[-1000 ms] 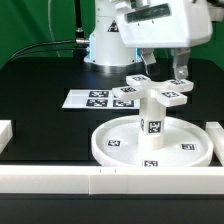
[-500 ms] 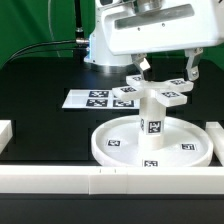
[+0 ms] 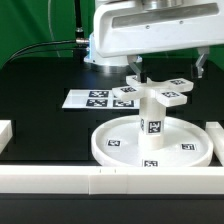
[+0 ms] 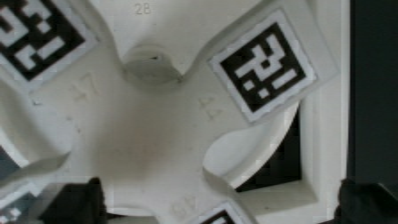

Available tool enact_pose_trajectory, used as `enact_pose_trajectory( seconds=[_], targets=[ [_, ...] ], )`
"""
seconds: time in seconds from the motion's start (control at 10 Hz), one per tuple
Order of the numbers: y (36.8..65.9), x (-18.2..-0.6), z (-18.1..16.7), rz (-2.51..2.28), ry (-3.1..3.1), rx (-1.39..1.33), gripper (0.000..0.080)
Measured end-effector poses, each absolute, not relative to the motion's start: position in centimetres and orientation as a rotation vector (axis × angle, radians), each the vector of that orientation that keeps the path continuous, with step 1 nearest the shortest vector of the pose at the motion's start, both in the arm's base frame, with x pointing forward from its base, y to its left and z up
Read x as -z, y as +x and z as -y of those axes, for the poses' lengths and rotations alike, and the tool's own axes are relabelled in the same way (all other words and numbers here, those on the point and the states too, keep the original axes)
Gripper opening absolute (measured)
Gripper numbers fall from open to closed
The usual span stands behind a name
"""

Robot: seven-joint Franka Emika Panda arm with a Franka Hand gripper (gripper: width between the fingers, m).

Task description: Assemble round table

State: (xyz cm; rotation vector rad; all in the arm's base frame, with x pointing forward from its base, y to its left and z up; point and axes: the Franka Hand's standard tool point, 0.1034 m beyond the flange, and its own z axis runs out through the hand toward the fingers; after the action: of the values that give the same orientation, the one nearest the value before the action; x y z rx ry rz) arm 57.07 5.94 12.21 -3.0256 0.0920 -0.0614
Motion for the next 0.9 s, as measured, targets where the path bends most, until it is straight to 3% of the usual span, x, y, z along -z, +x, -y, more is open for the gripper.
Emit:
enact_pose_trajectory(
  seconds=[0.5,0.9],
  targets=[
    [57.1,-12.0,-5.9,0.41,-3.032,0.078,0.0649],
    [57.1,-12.1,-5.1,1.101,-2.883,0.1,0.0649]
  ],
)
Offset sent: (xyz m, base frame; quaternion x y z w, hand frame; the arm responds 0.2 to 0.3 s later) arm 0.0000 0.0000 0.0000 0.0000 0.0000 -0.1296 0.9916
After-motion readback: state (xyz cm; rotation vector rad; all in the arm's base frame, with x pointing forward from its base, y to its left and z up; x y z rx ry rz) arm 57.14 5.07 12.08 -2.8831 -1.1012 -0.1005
